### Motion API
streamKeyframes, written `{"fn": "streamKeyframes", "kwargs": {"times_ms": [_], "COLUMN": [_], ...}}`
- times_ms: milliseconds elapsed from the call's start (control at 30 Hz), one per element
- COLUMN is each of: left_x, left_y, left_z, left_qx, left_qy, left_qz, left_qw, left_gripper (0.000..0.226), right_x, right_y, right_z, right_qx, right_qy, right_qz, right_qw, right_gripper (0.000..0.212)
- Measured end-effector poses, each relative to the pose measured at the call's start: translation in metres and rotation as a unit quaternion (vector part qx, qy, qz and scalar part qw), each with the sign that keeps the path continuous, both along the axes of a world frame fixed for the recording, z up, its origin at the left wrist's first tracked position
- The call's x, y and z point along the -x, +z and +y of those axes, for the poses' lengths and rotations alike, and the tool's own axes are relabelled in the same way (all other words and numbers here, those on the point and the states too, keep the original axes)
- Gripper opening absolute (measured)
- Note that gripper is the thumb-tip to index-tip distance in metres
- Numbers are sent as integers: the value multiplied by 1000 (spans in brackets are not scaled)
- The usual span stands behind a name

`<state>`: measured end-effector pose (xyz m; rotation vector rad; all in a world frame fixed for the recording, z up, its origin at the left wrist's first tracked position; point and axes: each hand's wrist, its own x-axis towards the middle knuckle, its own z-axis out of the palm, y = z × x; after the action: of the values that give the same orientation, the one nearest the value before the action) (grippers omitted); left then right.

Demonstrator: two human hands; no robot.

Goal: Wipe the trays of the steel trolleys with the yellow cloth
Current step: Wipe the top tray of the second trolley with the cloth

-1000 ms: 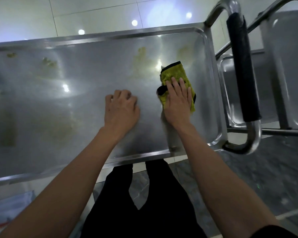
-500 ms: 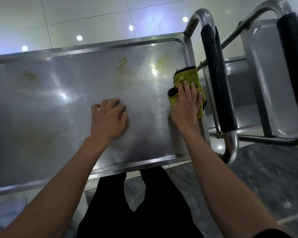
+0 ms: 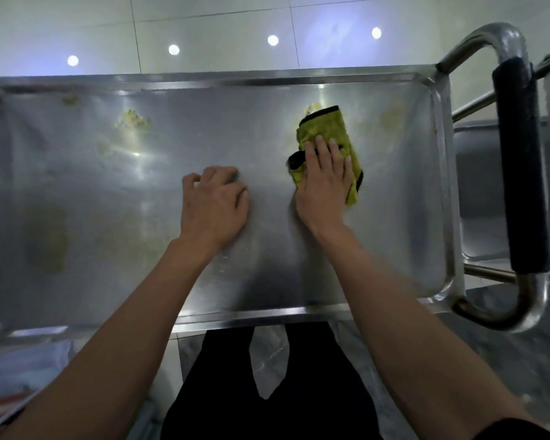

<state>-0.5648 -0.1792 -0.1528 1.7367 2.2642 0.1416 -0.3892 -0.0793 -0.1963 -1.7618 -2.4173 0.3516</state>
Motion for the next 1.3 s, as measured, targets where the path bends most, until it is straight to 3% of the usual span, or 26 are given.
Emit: {"fn": "streamKeyframes", "kwargs": {"times_ms": [233,500,833,967,1067,1300], "left_x": [17,15,-11,-43,-70,-56], "left_y": [-10,-10,-9,-2,1,-11], "left_z": [-4,-4,25,56,82,89], "left_qx": [-1,-8,-8,-29,3,31], "left_qy": [-26,-49,1,1,-18,8], "left_qz": [26,36,60,24,5,56], "left_qw": [999,998,998,999,1000,998], "left_gripper": [23,27,35,27,35,49], "right_x": [91,68,-56,-118,-161,-177], "right_y": [-5,8,6,9,11,2], "right_z": [-25,-5,67,99,124,140], "right_qx": [22,71,42,34,22,-11], "right_qy": [124,153,8,-39,-69,-87], "right_qz": [-22,76,64,33,16,1], "right_qw": [992,983,997,998,997,996], "right_gripper": [57,61,48,48,48,47]}}
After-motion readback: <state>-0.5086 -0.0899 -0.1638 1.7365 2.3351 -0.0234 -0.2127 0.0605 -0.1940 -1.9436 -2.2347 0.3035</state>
